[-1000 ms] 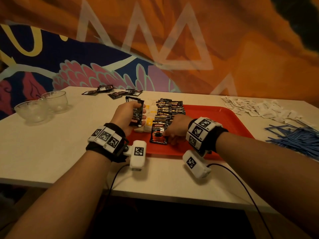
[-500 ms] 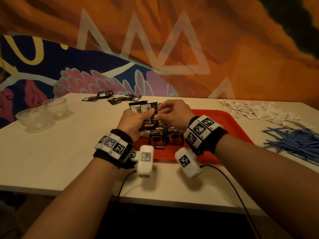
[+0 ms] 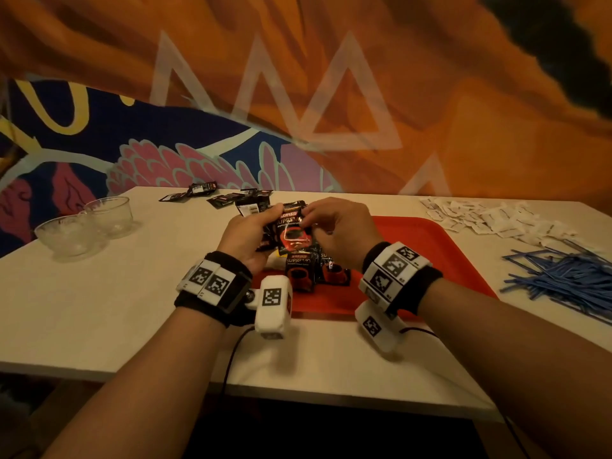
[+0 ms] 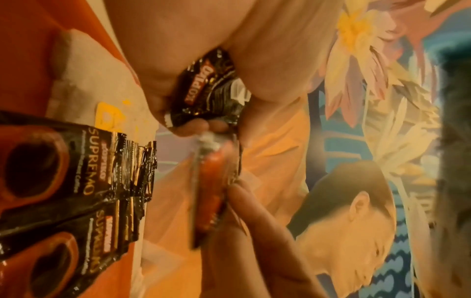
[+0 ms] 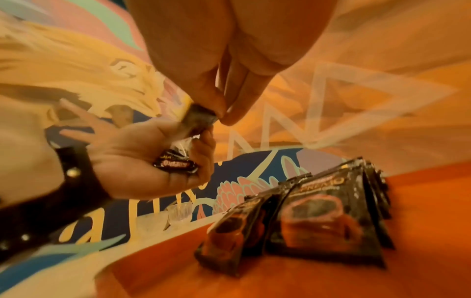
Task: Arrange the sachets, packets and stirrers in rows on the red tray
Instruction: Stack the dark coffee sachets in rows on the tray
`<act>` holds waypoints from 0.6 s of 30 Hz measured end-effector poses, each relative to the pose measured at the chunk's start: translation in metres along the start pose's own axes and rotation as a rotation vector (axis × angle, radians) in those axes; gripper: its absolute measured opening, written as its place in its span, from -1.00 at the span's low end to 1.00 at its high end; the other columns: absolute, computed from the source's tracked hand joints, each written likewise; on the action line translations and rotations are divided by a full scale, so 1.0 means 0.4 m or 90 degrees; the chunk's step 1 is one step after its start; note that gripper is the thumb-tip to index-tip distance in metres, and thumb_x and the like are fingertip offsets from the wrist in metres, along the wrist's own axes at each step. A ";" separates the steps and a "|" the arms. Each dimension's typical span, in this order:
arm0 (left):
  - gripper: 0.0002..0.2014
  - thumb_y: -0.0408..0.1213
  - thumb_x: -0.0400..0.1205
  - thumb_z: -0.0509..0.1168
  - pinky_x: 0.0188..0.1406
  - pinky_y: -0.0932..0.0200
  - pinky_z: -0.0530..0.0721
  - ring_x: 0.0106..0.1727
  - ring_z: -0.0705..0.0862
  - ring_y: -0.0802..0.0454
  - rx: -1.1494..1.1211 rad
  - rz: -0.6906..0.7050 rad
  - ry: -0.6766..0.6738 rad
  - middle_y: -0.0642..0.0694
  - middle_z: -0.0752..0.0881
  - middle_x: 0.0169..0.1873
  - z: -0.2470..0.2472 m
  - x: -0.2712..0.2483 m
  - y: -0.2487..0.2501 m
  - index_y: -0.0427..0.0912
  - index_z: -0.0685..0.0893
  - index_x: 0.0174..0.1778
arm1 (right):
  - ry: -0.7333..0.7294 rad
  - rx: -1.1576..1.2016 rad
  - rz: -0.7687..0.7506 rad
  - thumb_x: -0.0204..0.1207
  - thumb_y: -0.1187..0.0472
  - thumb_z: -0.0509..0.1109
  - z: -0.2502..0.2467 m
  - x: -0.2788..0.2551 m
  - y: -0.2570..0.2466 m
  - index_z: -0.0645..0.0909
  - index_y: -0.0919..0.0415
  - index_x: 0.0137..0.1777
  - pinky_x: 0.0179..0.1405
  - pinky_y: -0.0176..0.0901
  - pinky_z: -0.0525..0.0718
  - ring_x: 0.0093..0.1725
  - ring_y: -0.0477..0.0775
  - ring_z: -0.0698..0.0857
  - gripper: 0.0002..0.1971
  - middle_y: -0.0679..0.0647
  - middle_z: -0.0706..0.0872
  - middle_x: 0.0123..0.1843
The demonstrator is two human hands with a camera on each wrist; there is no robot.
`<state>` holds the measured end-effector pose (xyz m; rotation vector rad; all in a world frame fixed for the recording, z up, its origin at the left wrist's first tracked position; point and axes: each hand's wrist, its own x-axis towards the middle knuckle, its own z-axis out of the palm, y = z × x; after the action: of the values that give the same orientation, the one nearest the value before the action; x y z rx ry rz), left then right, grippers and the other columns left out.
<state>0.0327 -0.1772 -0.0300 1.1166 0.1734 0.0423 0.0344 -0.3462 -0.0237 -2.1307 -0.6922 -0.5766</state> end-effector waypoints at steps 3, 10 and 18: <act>-0.85 -0.35 0.59 0.48 -0.21 -0.02 0.80 -0.08 0.82 -0.15 0.059 0.088 0.051 -0.20 0.85 -0.11 0.008 -0.003 -0.001 -0.29 0.75 0.04 | 0.008 0.032 0.079 0.46 0.44 0.41 -0.006 -0.004 0.004 0.83 0.14 -0.09 0.14 -0.14 0.77 0.04 -0.08 0.77 -0.77 0.00 0.81 0.06; -0.89 -0.41 0.61 0.45 -0.31 0.16 0.55 -0.20 0.68 0.06 0.202 0.231 -0.029 -0.04 0.77 -0.26 0.028 -0.013 -0.009 -0.12 0.76 -0.20 | -0.033 0.212 0.215 0.47 0.22 0.59 -0.008 0.019 0.024 0.72 -0.02 -0.07 0.11 0.17 0.78 -0.03 0.05 0.82 -0.86 0.04 0.83 -0.07; -0.84 -0.44 0.58 0.48 -0.32 0.46 0.58 -0.32 0.70 0.37 0.318 0.403 -0.023 0.07 0.76 -0.31 0.052 -0.033 -0.001 -0.05 0.77 -0.14 | -0.002 0.336 0.220 0.47 0.31 0.57 -0.024 0.032 0.028 0.76 0.16 -0.18 0.12 0.22 0.76 -0.09 0.17 0.80 -0.94 0.16 0.82 -0.15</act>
<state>0.0228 -0.1975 -0.0199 1.6335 -0.2219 0.5676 0.0496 -0.3562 -0.0169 -1.6969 -0.4036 -0.1734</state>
